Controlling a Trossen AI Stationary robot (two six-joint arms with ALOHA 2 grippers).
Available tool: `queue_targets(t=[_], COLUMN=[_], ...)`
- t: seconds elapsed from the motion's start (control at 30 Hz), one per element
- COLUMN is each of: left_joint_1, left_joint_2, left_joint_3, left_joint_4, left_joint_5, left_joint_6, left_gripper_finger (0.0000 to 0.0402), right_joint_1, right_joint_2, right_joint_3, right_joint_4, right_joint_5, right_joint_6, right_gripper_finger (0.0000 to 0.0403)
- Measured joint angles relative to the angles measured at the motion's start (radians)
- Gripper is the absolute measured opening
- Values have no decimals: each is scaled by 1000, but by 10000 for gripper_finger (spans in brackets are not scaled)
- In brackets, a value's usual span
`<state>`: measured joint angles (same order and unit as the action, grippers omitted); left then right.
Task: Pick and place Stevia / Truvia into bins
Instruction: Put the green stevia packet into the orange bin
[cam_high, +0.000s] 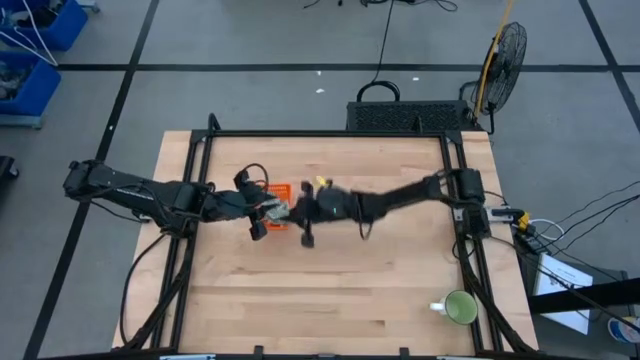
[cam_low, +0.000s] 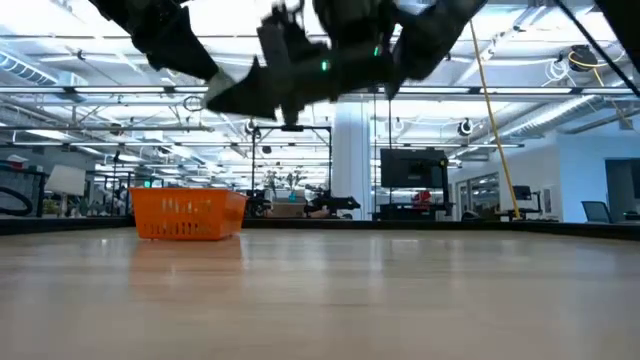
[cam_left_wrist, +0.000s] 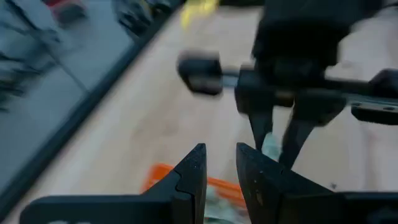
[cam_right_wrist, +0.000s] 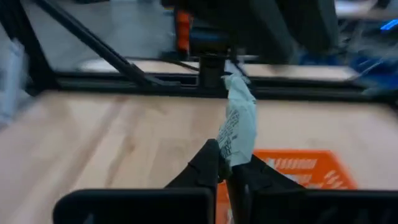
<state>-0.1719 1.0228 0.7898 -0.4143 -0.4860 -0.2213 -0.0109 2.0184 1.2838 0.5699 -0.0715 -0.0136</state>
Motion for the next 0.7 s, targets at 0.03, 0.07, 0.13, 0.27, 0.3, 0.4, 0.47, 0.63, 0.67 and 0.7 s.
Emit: queue_targets(t=[0.03, 0.07, 0.13, 0.27, 0.3, 0.4, 0.47, 0.63, 0.67, 0.7], left_joint_1=[0, 0, 0, 1, 1, 1, 1, -1, -1, -1], left_joint_2=[-15, -31, -65, -134, -150, -183, -198, -201, -201, -201], left_joint_3=[0, 0, 0, 1, 1, 1, 1, 1, 1, 1], left_joint_4=[-3, 0, 5, 2, -1, -7, -20, -34, -35, -35], left_joint_5=[-29, -63, -137, -272, -293, -311, -300, -266, -264, -263], left_joint_6=[21, 36, 60, 97, 107, 123, 115, 105, 104, 103], left_gripper_finger=[93, 93, 93, 93, 93, 93, 93, 93, 93, 93], right_joint_1=[-25, -46, -75, -112, -116, -121, -120, -120, -120, -120], right_joint_2=[20, 35, 59, 107, 123, 154, 158, 159, 160, 160], right_joint_3=[2, 2, 1, 28, 43, 64, 75, 82, 81, 81], right_joint_4=[28, 47, 70, 92, 93, 81, 74, 44, 33, 31], right_joint_5=[-58, -92, -112, -114, -114, -114, -113, -112, -112, -111], right_joint_6=[37, 61, 71, 39, 32, -33, -65, -72, -72, -69], right_gripper_finger=[10, 11, 12, 11, 11, 16, 26, 66, 75, 84])
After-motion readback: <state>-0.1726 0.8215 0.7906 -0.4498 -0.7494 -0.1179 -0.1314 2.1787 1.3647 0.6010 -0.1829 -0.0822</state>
